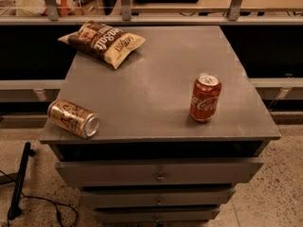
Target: Move brown chip bag near coke can
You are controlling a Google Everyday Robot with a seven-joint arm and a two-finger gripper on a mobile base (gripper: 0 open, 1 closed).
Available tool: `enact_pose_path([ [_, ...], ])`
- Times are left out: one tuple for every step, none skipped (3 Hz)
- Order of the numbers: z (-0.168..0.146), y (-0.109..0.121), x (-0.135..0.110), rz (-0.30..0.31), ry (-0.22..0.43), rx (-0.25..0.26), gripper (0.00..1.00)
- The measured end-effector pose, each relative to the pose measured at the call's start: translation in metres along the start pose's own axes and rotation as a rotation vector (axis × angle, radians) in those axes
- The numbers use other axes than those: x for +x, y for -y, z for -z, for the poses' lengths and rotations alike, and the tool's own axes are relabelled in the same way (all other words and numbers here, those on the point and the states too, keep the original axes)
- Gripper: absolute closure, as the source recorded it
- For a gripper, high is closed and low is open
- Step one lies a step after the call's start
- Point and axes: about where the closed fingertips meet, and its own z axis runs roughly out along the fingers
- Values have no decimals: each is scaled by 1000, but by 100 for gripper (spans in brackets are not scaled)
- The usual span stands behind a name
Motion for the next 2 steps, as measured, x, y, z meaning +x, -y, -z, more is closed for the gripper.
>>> enact_pose_path([
  [0,0,0,0,0,0,0],
  [-3,-1,-2,-4,19,-7,0],
])
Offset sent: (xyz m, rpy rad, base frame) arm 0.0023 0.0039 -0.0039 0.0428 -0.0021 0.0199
